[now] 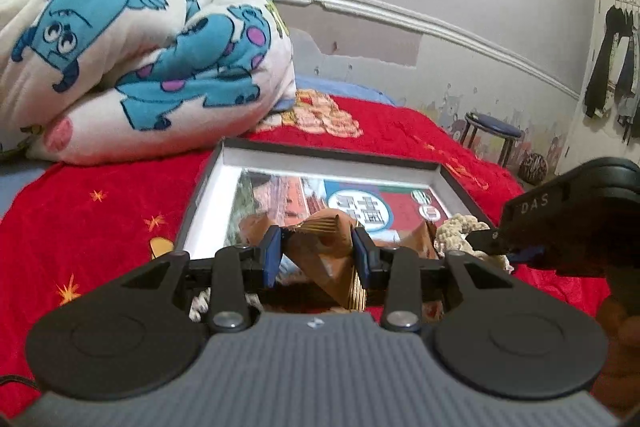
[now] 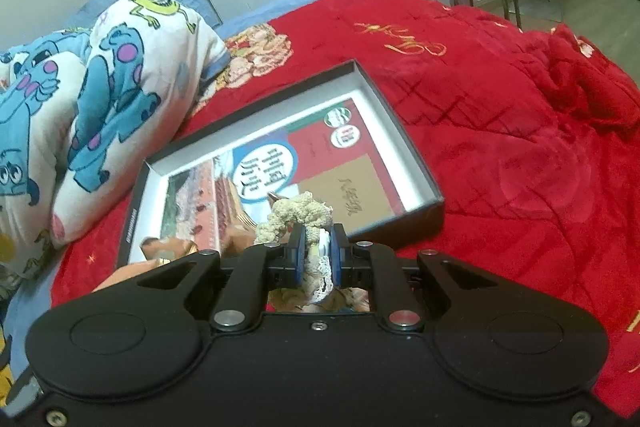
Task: Organize objects
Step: 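Carry the cream scrunchie and the snack into the box with both grippers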
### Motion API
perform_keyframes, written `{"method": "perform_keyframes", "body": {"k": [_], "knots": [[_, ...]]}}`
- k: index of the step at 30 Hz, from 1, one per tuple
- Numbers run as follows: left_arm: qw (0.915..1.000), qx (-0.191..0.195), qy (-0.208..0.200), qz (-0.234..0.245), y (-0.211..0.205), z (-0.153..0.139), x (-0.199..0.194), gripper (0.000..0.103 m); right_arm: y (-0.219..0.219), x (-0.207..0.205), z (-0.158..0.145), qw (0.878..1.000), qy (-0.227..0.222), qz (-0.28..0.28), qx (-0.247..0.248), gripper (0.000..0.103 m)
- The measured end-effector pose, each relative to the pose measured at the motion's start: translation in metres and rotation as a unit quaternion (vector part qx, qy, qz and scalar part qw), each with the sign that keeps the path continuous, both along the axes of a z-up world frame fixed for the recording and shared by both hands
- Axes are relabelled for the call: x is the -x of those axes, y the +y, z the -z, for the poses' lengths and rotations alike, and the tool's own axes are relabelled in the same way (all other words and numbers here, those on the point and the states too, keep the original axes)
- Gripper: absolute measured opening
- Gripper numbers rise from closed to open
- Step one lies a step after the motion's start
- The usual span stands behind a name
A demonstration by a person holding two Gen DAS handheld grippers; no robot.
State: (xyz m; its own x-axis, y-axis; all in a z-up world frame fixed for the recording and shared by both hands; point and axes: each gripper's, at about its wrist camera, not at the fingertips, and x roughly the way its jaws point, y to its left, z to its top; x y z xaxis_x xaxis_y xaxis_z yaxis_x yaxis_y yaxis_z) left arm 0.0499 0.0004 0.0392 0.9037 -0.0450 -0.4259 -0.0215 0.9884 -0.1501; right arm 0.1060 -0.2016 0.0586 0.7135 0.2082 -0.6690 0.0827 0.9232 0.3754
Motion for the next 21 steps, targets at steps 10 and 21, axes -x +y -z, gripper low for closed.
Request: {"method": "perform_keyframes", "body": {"k": [10,21], "knots": [[0.9983,-0.014,-0.053,-0.02,0.018,-0.019,-0.031,0.042,0.028,-0.022,-0.029,0.999,-0.037,0.005,-0.009,0.013],[0.998,-0.033,-0.04,-0.036,0.044,-0.003,-0.068,0.042,0.007,-0.042,-0.002,0.997,0.013,0.081,-0.011,0.013]]}}
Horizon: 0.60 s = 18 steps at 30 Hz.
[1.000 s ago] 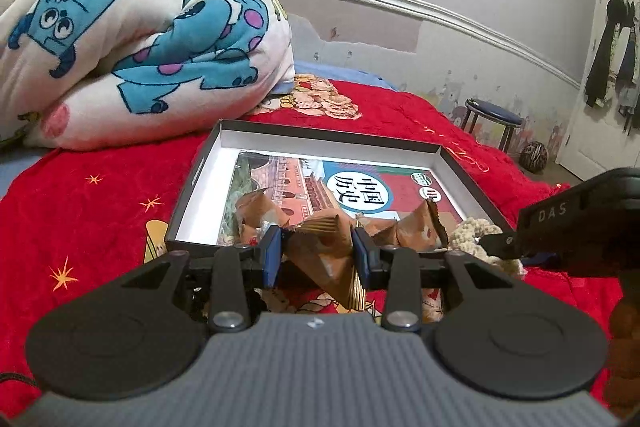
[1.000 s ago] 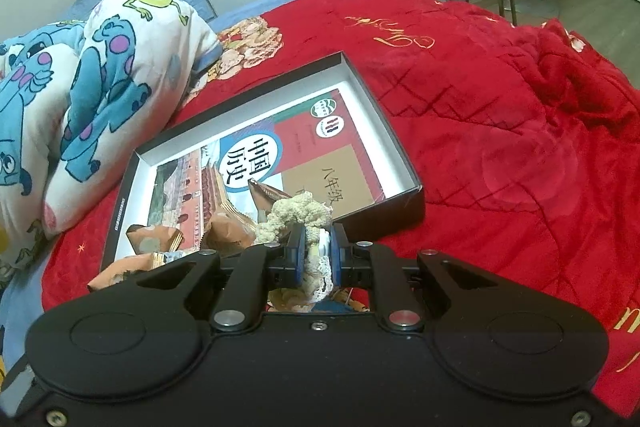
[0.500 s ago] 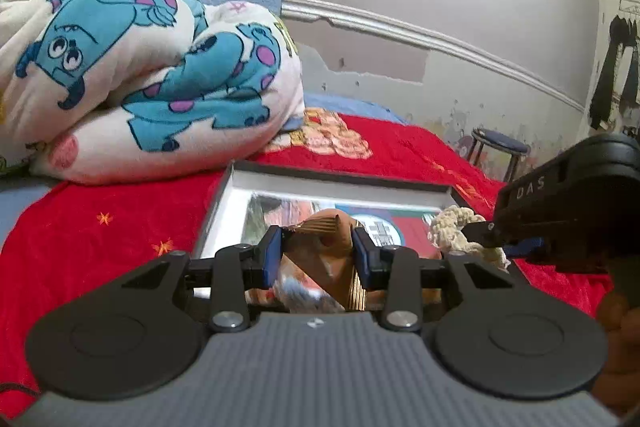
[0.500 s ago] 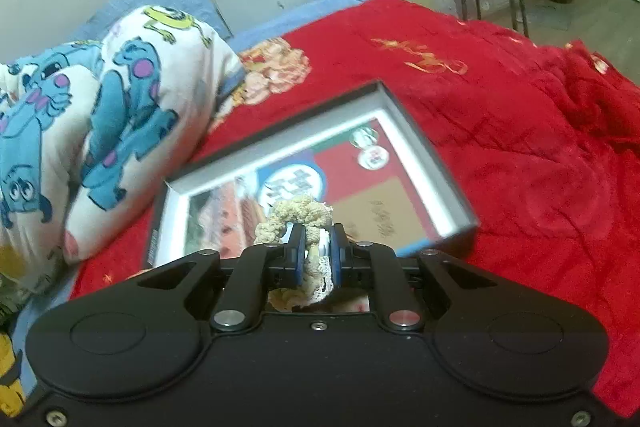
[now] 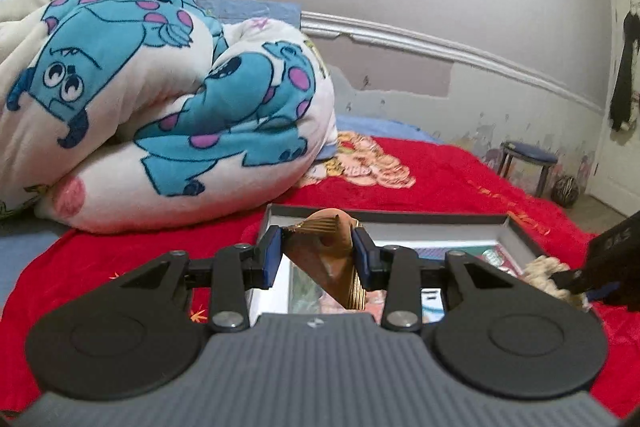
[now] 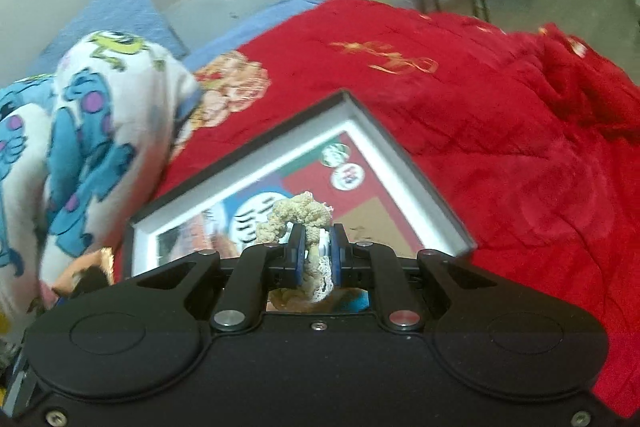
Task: Organize objects
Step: 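Carry the cream scrunchie and the snack into the box with both grippers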
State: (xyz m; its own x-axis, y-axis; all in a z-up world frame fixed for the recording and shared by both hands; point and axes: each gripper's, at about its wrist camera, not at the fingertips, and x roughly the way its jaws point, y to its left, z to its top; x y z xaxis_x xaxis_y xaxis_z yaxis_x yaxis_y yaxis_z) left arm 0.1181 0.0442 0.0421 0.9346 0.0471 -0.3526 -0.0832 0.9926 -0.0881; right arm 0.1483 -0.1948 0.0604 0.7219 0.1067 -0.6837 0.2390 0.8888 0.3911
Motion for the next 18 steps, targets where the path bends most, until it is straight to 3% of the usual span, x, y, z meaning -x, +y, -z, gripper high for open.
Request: {"method": "perform_keyframes", "body": {"k": [8,14,18], "knots": [[0.9997,0.006,-0.011,0.022,-0.002,-0.003,-0.006,0.042,-0.001,-0.003,0.001,1.0,-0.015,-0.015,0.007,0.013],[0.9991,0.013,-0.001,0.041,0.002,0.0,-0.015,0.042,-0.009,-0.015,0.007,0.999,-0.028,-0.028,-0.018,0.013],[0.9989,-0.004,0.015,0.045,0.0,0.009,-0.021,0.042,-0.009,-0.03,0.017,0.997,-0.029,-0.045,-0.047,0.013]]}}
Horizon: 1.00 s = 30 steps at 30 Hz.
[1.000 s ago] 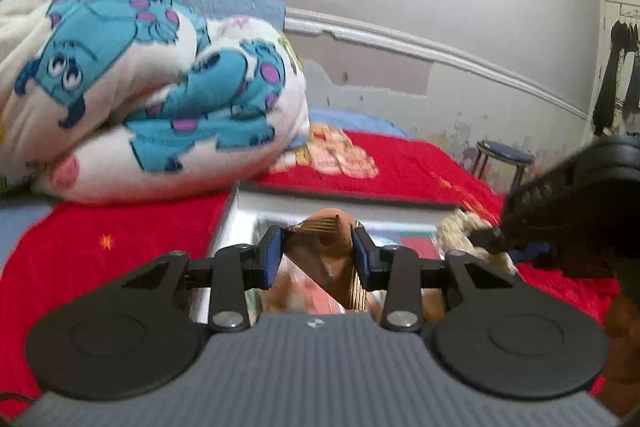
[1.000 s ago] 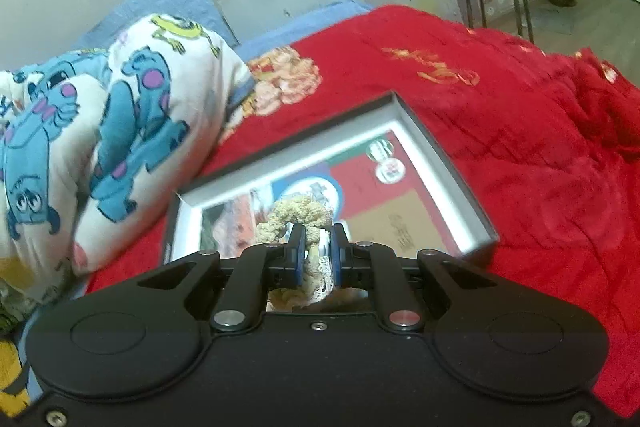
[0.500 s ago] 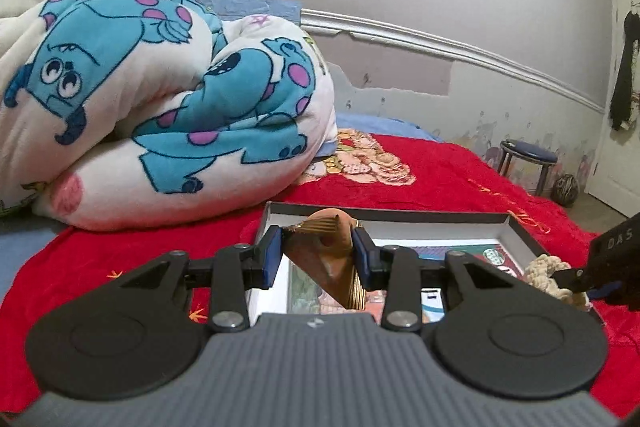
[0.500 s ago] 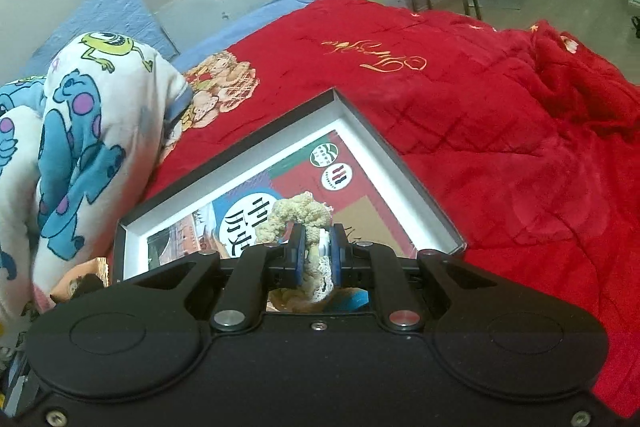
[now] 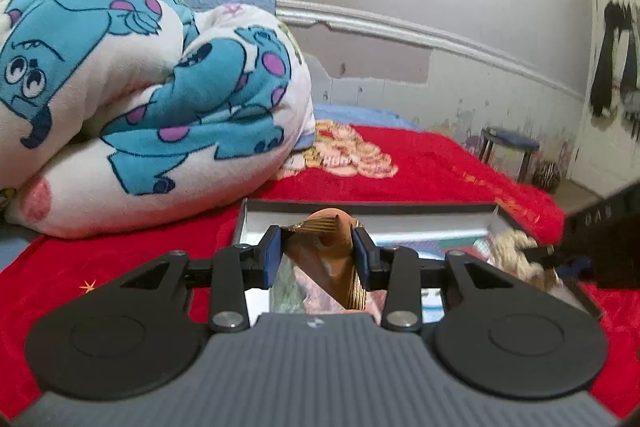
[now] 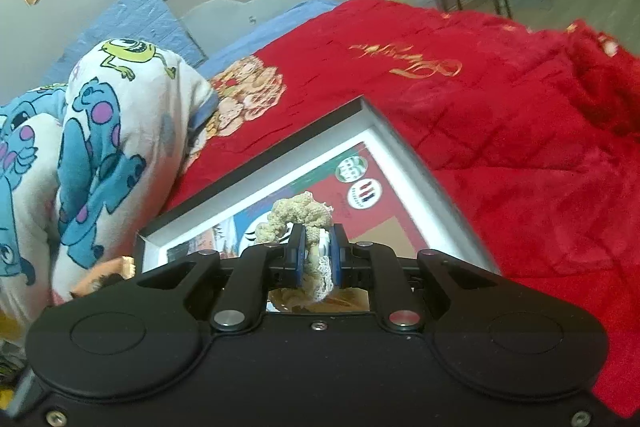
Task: Organize objects
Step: 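Carry the cream scrunchie and the snack into the box with both grippers, then open both grippers to release the scrunchie and snack in the box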
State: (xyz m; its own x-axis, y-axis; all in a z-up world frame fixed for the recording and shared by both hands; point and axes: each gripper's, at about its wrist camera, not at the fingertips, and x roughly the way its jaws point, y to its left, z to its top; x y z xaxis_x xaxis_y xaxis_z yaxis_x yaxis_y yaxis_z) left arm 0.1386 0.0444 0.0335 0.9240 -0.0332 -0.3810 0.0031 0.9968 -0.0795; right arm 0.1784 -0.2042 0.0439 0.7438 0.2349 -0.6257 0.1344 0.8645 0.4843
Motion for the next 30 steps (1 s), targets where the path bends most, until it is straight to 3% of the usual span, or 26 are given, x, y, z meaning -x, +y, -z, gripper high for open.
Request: {"method": "perform_keyframes", "body": {"k": [6,17,26,30], "knots": [[0.9996,-0.027,0.009,0.003,-0.005,0.009,0.0,0.042,0.028,-0.012,0.012,0.998,0.002,-0.051,0.021,0.013],[0.9993,-0.019,0.032,0.002,0.0,0.012,-0.004,0.043,0.07,-0.022,0.015,0.994,-0.001,-0.09,0.056,0.014],[0.9985,-0.036,0.041,0.007,-0.004,0.016,-0.005,0.044,0.085,-0.02,0.026,0.991,0.008,-0.115,0.075,0.017],[0.9984,-0.036,0.04,0.018,-0.006,0.015,-0.002,0.059,0.077,-0.019,0.022,0.993,0.007,-0.11,0.048,0.021]]}}
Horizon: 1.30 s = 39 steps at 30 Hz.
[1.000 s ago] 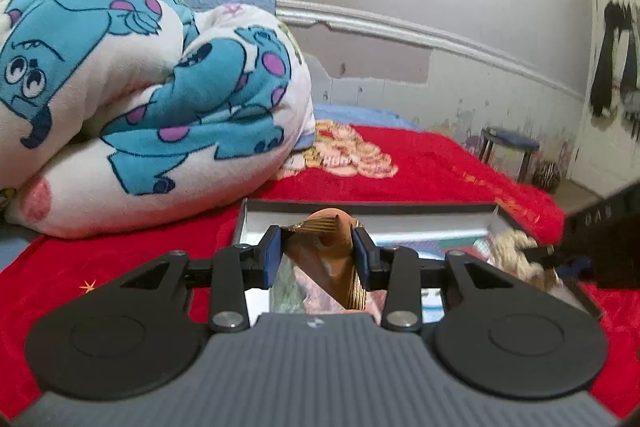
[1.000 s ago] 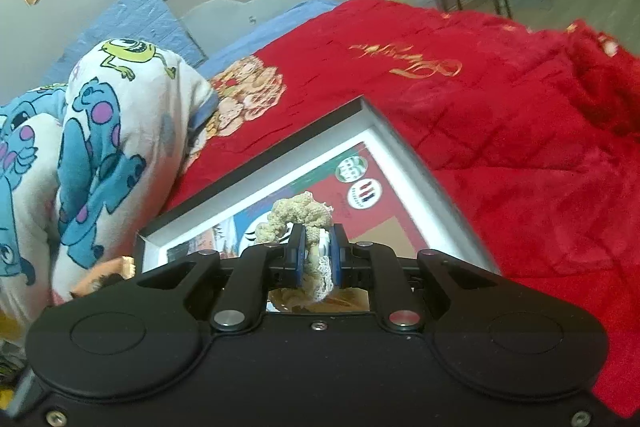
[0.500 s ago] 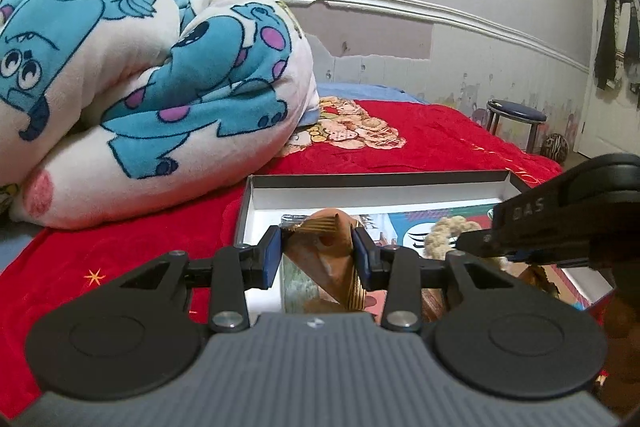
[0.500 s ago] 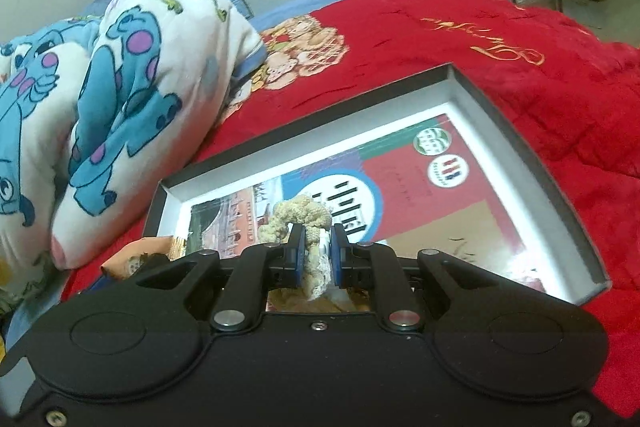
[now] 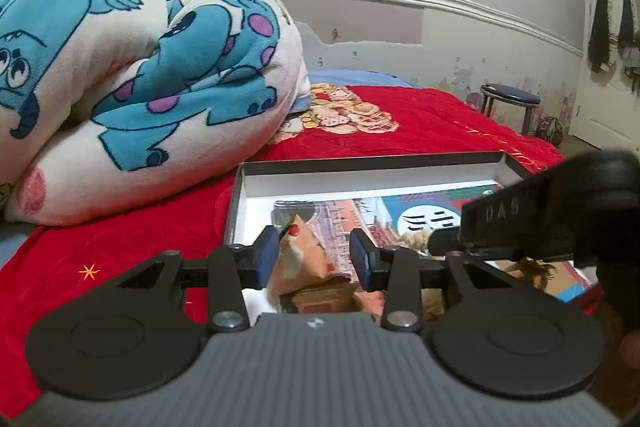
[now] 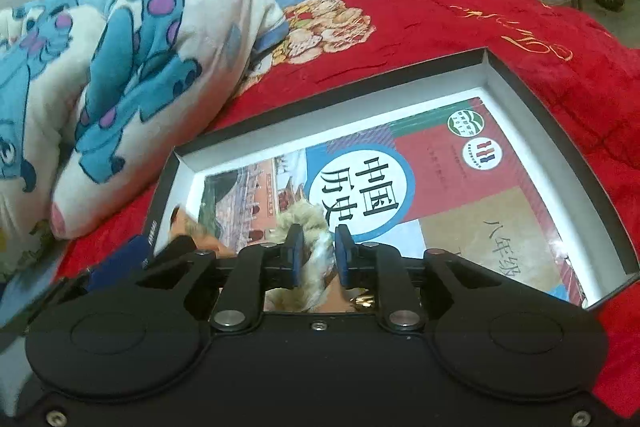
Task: Organize objects
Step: 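Open both grippers to release the scrunchie and snack in the box, then grasp the black lace-trimmed scrunchie with the left gripper while the right gripper grasps the brown braided scrunchie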
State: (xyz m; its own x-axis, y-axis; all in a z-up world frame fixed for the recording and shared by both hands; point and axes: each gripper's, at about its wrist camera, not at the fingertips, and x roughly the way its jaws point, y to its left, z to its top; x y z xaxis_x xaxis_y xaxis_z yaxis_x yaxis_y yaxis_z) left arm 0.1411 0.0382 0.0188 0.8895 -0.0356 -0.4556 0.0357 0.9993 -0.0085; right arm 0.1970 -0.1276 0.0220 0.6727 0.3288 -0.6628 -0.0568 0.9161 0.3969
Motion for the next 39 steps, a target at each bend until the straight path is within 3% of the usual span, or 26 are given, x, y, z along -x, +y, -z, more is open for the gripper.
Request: {"method": "perform_keyframes", "body": {"k": [5,8,12,17,25,30,34,37,39], "knots": [[0.9996,0.004,-0.028,0.01,0.003,-0.013,0.012,0.075,-0.018,0.008,-0.014,0.998,-0.007,0.006,-0.063,0.037],[0.9983,0.011,-0.055,0.013,0.01,-0.024,0.022,0.084,-0.031,0.019,-0.028,0.996,-0.028,0.008,-0.086,0.04],[0.9955,0.04,-0.086,0.0,0.022,-0.037,0.037,0.088,-0.054,0.037,-0.047,0.992,-0.05,0.016,-0.111,0.046],[0.9927,0.074,-0.095,-0.013,0.032,-0.046,0.054,0.088,-0.09,0.069,-0.074,0.99,-0.108,0.033,-0.087,0.053],[0.993,0.02,-0.116,-0.006,0.015,-0.063,0.096,0.09,-0.135,0.116,-0.083,0.989,-0.12,0.062,-0.06,0.062],[0.9946,0.024,-0.101,0.009,0.006,-0.069,0.123,0.093,-0.138,0.147,-0.072,0.993,-0.106,0.042,-0.027,0.064],[0.9986,0.016,-0.05,0.004,0.002,-0.044,0.147,0.093,-0.136,0.162,-0.056,0.996,-0.086,0.001,-0.002,0.063],[0.9999,0.001,-0.01,0.01,-0.005,-0.025,0.145,0.093,-0.132,0.16,-0.037,0.999,-0.048,-0.023,-0.003,0.059],[0.9996,-0.021,0.008,0.014,-0.014,-0.017,0.137,0.093,-0.128,0.155,-0.021,0.999,-0.011,-0.038,-0.009,0.051]]}}
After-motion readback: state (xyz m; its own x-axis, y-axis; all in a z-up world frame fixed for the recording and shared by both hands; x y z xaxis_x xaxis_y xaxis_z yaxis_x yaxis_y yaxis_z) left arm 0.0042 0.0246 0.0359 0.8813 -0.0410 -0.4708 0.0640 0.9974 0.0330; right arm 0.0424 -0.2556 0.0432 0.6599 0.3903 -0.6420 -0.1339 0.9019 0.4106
